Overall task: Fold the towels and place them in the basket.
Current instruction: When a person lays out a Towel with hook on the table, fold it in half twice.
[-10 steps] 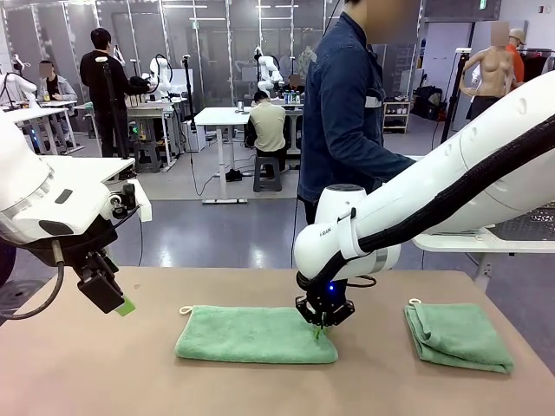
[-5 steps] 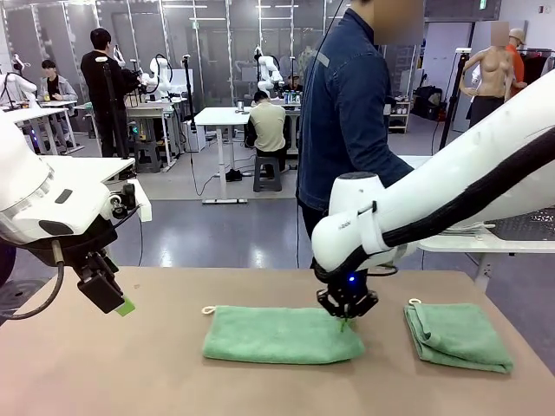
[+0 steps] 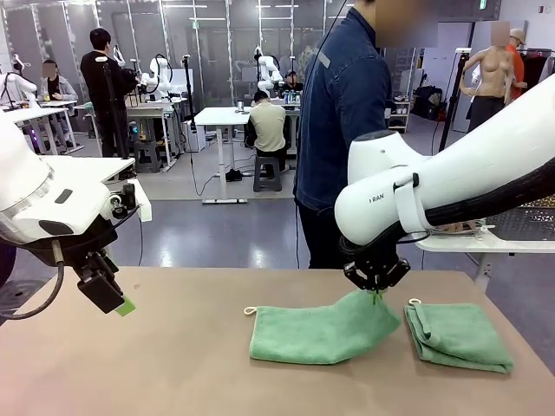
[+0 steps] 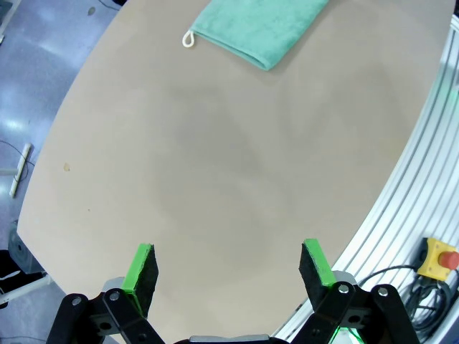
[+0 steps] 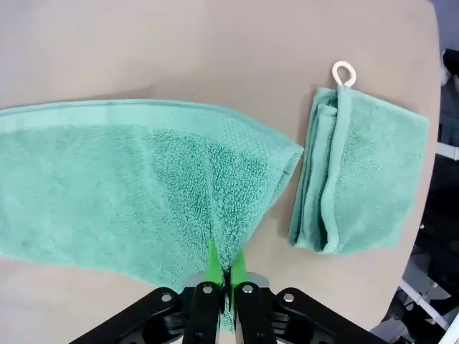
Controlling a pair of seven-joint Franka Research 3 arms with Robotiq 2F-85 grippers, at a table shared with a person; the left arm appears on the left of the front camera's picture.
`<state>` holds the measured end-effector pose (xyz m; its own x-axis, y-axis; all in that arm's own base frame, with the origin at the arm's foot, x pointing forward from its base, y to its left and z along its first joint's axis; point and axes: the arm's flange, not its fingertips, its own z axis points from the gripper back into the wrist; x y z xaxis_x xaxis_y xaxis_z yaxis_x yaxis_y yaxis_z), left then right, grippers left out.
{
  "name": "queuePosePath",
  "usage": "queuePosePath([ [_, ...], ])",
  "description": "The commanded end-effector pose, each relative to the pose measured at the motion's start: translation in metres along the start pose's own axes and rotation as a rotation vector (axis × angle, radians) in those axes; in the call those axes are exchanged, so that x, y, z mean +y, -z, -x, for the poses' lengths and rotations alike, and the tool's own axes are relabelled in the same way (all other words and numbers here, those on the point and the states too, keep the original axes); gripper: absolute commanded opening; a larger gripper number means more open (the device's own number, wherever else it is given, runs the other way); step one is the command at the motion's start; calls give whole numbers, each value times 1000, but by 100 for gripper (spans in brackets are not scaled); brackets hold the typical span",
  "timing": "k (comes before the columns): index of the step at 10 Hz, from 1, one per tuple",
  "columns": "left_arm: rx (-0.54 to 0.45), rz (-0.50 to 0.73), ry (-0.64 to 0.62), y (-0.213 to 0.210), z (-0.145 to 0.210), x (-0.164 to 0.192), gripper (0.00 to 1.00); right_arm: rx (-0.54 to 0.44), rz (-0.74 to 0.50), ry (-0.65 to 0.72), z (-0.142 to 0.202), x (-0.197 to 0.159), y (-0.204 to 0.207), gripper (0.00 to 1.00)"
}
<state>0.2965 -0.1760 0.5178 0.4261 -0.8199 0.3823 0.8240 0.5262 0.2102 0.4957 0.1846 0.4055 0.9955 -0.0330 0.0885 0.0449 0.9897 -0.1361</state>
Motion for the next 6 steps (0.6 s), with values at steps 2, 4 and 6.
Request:
queuePosePath([
  [2, 0, -18, -8, 2, -2, 0, 100, -23, -25, -64, 7, 31, -23, 0],
  [4, 0, -18, -8, 2, -2, 0, 100, -15, -76, -85, 7, 74, -35, 0],
  [6, 0, -18, -8, 2, -2, 0, 100, 26, -113, -75, 7, 112, -39, 0],
])
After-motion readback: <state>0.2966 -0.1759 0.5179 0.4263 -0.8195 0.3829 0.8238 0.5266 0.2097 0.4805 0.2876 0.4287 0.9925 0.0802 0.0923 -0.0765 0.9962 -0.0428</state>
